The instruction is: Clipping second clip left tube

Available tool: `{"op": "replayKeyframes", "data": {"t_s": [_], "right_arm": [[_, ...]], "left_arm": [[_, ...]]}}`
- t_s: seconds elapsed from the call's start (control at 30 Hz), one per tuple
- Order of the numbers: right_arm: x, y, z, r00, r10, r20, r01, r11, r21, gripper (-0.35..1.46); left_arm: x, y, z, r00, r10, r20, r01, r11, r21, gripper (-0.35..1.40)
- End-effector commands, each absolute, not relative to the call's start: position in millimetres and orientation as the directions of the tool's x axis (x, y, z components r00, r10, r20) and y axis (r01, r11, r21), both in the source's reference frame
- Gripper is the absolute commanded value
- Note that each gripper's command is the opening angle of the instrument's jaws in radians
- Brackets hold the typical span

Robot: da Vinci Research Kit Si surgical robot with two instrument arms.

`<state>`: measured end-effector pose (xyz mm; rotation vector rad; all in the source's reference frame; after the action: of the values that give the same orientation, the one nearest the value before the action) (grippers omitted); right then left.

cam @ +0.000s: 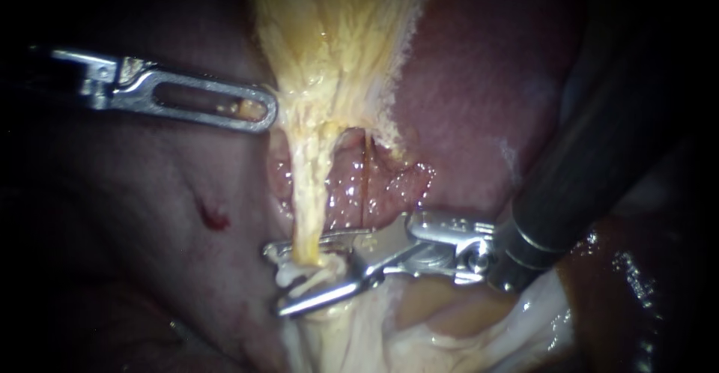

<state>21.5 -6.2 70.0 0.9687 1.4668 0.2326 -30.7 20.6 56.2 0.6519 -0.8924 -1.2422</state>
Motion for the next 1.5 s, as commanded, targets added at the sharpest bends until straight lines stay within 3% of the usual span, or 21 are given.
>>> {"op": "replayKeyframes", "data": {"t_s": [0.03,0.7,0.93,1.3,1.5], "right_arm": [[21.5,-6.4,69.7,0.158,0.67,-0.726,0.423,0.618,0.662,0.49],[21.3,-7.2,68.3,0.16,0.668,-0.726,0.462,0.599,0.654,0.38],[21.0,-6.8,68.8,0.162,0.668,-0.726,0.462,0.599,0.654,0.22],[20.6,-6.6,69.2,0.162,0.673,-0.721,0.448,0.601,0.662,-0.35],[20.7,-6.6,69.3,0.163,0.669,-0.725,0.444,0.607,0.66,-0.35]], "left_arm": [[-30.7,20.6,56.2,0.076,-0.974,0.215,0.514,0.223,0.828,-0.35],[-30.7,20.6,56.2,0.076,-0.974,0.215,0.514,0.223,0.829,-0.35],[-30.7,20.6,56.2,0.076,-0.974,0.215,0.514,0.223,0.829,-0.35],[-30.7,20.6,56.3,0.076,-0.974,0.215,0.514,0.223,0.828,-0.35],[-30.7,20.6,56.3,0.076,-0.974,0.215,0.514,0.223,0.828,-0.35]]}}
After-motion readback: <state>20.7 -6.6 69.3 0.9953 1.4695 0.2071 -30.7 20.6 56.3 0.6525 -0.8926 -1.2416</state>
